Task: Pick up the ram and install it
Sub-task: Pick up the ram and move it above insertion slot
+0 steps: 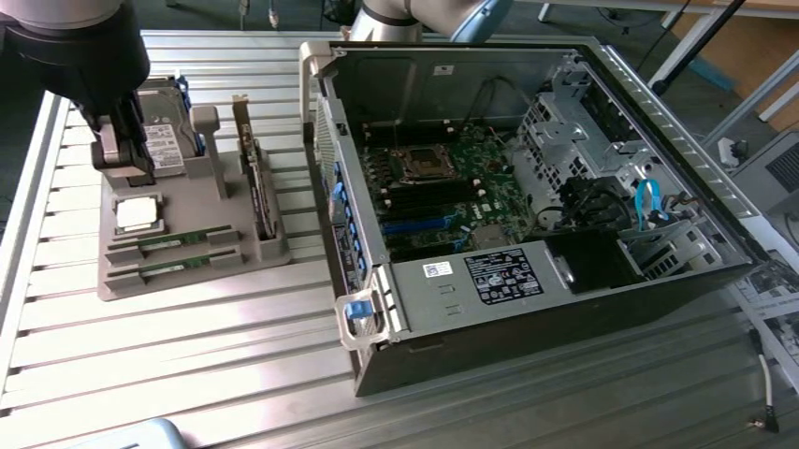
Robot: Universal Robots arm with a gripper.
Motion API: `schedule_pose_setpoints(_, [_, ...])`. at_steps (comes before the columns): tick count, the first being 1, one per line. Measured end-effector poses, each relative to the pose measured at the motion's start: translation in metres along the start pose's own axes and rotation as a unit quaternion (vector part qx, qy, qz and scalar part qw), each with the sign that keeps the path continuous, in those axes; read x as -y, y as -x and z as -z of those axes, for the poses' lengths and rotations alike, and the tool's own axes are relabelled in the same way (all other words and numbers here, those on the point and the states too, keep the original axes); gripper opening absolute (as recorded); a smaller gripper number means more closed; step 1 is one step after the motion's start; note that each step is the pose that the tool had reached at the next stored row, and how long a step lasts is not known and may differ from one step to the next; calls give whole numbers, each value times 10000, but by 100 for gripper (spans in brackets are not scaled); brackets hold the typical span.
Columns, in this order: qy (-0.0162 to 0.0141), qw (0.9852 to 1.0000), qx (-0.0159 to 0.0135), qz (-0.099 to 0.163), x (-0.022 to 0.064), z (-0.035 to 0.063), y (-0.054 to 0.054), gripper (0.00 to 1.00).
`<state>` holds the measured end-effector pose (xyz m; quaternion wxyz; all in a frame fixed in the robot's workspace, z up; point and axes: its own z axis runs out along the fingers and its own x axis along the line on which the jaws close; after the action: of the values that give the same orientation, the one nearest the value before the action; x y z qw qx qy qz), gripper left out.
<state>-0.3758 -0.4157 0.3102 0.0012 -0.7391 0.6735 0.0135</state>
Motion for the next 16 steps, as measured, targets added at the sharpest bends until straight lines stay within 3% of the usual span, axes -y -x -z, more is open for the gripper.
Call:
schedule_pose_setpoints(9, [-1, 10000, 0, -1, -1, -24, -3, 24])
schedule_pose_setpoints(16, [0, 10000, 0, 0, -6, -21, -68, 24])
